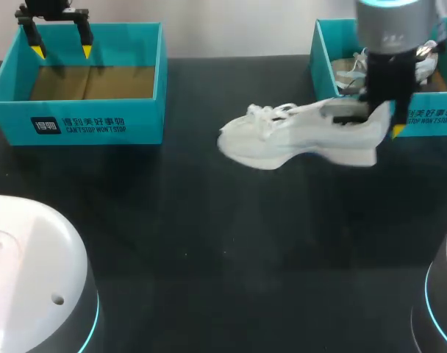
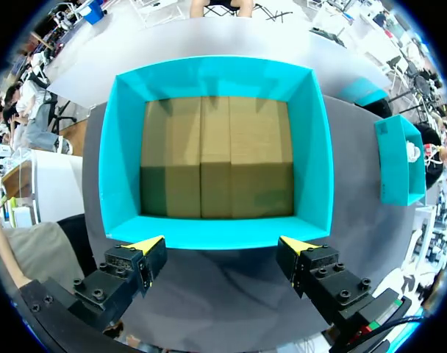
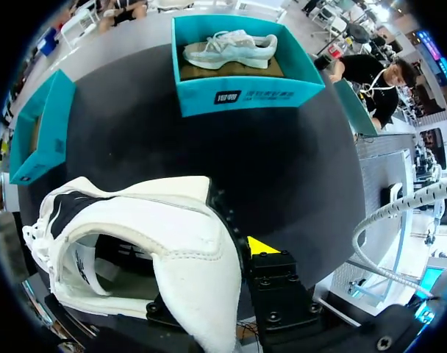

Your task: Take the shoe out of the shoebox, open the shoe tongue, remove and reinsert the insole, then place the shoe into the shoebox

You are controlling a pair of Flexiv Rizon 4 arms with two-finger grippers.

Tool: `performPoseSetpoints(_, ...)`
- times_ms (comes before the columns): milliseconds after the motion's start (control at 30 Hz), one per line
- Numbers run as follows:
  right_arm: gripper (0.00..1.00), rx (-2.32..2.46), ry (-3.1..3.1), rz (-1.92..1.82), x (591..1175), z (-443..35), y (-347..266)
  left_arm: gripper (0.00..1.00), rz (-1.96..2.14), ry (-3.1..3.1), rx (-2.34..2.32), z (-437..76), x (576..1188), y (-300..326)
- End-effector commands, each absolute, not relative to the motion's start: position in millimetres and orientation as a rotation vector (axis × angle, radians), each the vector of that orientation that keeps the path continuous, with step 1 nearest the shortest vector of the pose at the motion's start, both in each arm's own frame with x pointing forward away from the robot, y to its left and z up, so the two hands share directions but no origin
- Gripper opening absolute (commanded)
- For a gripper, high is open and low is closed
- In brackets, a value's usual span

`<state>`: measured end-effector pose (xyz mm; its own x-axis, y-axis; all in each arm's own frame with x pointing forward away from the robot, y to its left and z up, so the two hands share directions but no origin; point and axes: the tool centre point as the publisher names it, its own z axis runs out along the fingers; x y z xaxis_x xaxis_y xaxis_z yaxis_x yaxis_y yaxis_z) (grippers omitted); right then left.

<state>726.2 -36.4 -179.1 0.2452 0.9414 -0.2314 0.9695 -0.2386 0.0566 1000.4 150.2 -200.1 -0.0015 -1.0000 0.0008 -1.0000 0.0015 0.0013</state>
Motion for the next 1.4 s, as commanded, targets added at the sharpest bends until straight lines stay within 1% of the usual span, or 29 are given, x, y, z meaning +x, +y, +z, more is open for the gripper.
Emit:
performPoseSetpoints(33, 0.0, 2.317, 1.775, -0.207, 699.6, -191.1, -1.9, 1.0, -0.001, -2.222, 2.22, -199.9, 1000.2, 150.2)
performPoseSetpoints(433, 0.0, 2.361, 1.747, -0.243, 644.0, -219.8, 63.7, 1.0, -0.001, -2.222, 2.22, -199.9, 1000.2, 150.2)
performPoseSetpoints(933, 0.0, 2.361, 1.747, -0.243, 644.0, -219.8, 63.7, 1.0, -0.001, -2.222, 2.22, -199.9, 1000.2, 150.2)
performPoseSetpoints(1067, 0.0, 2.35, 1.714, -0.313, 630.8, -254.0, 93.3, 1.0, -0.001, -2.222, 2.22, -199.9, 1000.2, 150.2)
performPoseSetpoints(1167, 0.0, 2.369, 1.747, -0.301, 623.6, -272.2, 102.5, 1.0, -0.001, -2.222, 2.22, -199.9, 1000.2, 150.2)
performPoseSetpoints(1400, 0.0, 2.392, 1.795, -0.212, 615.9, -291.7, 115.8, 1.0, -0.001, -2.222, 2.22, -199.9, 1000.2, 150.2)
